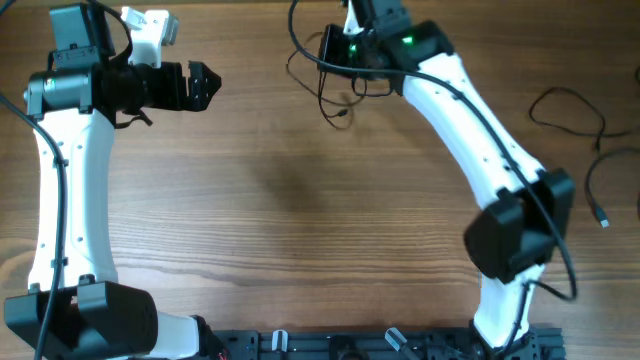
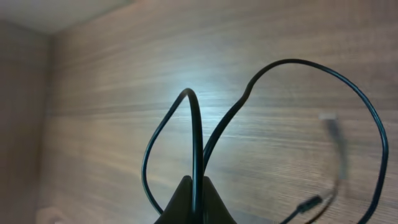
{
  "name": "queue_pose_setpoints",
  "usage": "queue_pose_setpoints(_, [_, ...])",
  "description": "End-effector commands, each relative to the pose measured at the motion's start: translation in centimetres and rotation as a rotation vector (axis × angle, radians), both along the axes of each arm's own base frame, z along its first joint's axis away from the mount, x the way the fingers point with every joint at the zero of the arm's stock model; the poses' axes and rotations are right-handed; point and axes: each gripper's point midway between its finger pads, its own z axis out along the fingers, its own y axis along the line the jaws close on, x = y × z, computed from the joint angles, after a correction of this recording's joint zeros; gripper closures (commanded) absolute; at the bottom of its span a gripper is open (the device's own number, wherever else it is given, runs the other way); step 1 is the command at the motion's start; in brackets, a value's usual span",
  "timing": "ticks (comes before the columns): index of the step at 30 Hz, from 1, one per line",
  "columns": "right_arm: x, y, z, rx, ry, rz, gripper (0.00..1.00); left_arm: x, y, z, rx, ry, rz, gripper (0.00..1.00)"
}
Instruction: Untangle cables
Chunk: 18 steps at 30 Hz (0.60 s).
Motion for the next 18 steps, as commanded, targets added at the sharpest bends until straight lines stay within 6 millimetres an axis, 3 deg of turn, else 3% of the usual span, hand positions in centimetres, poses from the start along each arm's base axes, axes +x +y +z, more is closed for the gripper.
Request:
queue_pose_setpoints(1, [-0.9,-0.1,6.4,0.047,-0.138,0.047,0.95,-0.8,-1.4,1.0,-0.045,-0.035,-0.085,0.00])
queue_pose_setpoints(6, [-2.2,0.2,8.9,0.082,-0.183,0.105,0.96,-0.9,-2.1,1.4,-0.078,-0.048,-0.121,0.00])
queue_pose_setpoints(18, [-4.1,1.9,9.7,0.161,-0.169,0.241,0.96,-2.7,-5.7,2.8,-0.221,-0.137,-0.362,0.00])
